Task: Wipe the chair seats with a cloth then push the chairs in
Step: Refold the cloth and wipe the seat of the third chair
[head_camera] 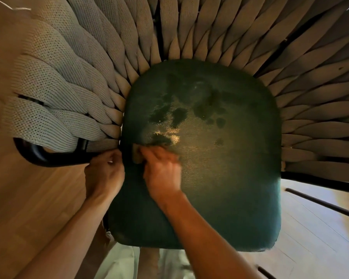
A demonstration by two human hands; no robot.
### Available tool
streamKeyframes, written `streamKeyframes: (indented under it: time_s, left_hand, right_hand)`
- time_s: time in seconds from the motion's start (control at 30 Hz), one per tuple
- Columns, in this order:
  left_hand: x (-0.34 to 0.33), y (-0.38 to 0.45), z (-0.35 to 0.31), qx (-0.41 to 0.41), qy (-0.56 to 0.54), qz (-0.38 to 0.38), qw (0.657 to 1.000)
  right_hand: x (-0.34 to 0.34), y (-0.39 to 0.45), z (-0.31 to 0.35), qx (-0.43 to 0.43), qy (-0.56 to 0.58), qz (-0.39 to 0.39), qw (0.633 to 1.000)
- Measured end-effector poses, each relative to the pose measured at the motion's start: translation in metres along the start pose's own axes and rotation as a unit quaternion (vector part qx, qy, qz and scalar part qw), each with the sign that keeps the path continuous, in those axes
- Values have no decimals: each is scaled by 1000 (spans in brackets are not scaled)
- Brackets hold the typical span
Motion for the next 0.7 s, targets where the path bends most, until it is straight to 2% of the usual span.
streamKeyframes:
  time_s: [0.13, 0.3, 0.5, 0.7]
  left_hand:
    - [4, 5, 4, 2, -46, -9, 999]
    - [4, 2, -1, 16, -49, -6, 999]
    - [-2, -7, -11, -27, -9, 30, 999]
    - [-8, 0, -19, -81, 1, 15, 997]
  right_hand:
    - [-42, 17, 38, 7, 4, -7, 1000]
    - [-43, 17, 31, 5, -45, 14, 999]
    - [17, 1, -24, -26, -110, 1, 994]
    - [114, -25, -100, -63, -169, -40, 983]
Point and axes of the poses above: each hand's wrist, its own y-axis towards the middle knuckle, its own x-axis out of the back of the hand, z = x × y, the point moved 6 cm from there along y, towards the middle knuckle, and after that the axes turned 13 degrees about y, right-handed, at the moved point
